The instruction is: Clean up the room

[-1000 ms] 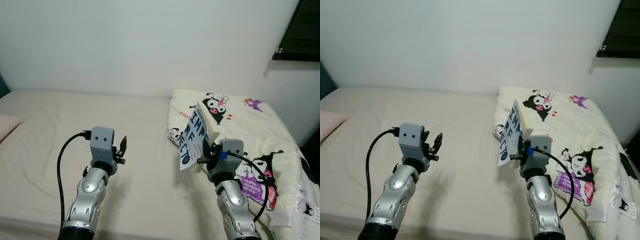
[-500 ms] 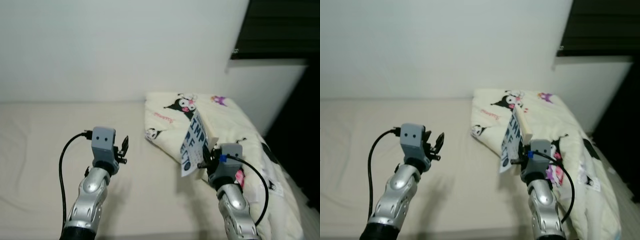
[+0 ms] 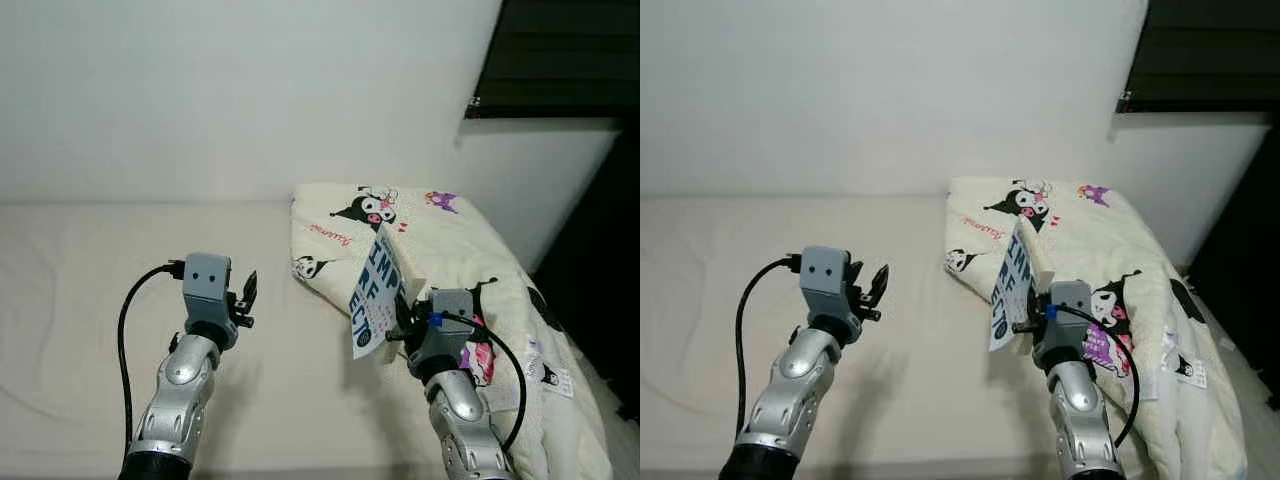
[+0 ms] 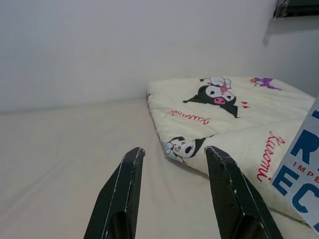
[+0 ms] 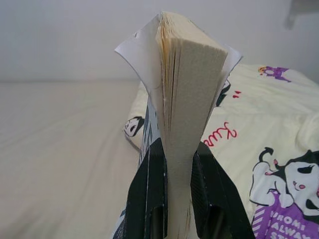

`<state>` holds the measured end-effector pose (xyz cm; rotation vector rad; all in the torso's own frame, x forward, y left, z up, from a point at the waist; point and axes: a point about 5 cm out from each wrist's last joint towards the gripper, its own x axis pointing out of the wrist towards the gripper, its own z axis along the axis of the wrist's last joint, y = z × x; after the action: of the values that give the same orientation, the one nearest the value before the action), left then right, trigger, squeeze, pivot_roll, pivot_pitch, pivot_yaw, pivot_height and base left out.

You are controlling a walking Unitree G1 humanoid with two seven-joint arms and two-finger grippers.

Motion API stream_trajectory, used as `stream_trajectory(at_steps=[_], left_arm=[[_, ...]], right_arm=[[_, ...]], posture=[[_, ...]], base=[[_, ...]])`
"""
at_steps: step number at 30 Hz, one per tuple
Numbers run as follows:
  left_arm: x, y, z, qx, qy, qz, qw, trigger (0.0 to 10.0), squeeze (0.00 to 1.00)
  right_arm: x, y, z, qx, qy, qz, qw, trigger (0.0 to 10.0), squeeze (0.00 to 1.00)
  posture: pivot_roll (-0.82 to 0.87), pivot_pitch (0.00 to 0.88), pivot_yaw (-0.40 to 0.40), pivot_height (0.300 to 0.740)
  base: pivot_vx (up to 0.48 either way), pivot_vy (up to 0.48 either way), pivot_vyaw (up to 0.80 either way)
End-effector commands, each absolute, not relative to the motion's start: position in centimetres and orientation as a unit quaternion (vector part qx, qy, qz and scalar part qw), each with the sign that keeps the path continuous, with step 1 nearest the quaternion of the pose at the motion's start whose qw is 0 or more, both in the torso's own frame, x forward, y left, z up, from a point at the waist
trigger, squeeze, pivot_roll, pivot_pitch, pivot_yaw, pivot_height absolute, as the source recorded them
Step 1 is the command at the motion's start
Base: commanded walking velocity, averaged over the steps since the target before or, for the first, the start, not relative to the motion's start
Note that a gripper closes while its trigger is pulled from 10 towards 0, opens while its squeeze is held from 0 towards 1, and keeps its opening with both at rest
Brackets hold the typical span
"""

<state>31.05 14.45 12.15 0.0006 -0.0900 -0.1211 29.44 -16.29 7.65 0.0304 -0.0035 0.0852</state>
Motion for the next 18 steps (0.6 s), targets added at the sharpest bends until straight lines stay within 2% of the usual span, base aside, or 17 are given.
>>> stream_trajectory(at_steps=[1,6,18], left_arm=[[31.22,14.8,11.93,0.009,-0.036,-0.058,0.998,10.0,0.0],[31.38,14.79,12.07,0.008,-0.037,-0.058,0.998,10.0,0.0],[31.46,14.41,12.1,0.007,-0.038,-0.066,0.997,10.0,0.0]], right_arm=[[29.96,-16.1,8.47,0.016,-0.02,0.044,0.999,10.0,0.0],[30.07,-16.17,8.47,0.015,-0.018,0.043,0.999,10.0,0.0],[29.8,-16.4,8.42,0.014,-0.018,0.04,0.999,10.0,0.0]], posture=[[0.03,0.0,-0.011,0.74],[0.02,0.0,-0.015,0.74],[0.01,0.0,-0.004,0.74]], base=[[0.0,0.0,0.0],[0.0,0.0,0.0],[0.0,0.314,0.0]])
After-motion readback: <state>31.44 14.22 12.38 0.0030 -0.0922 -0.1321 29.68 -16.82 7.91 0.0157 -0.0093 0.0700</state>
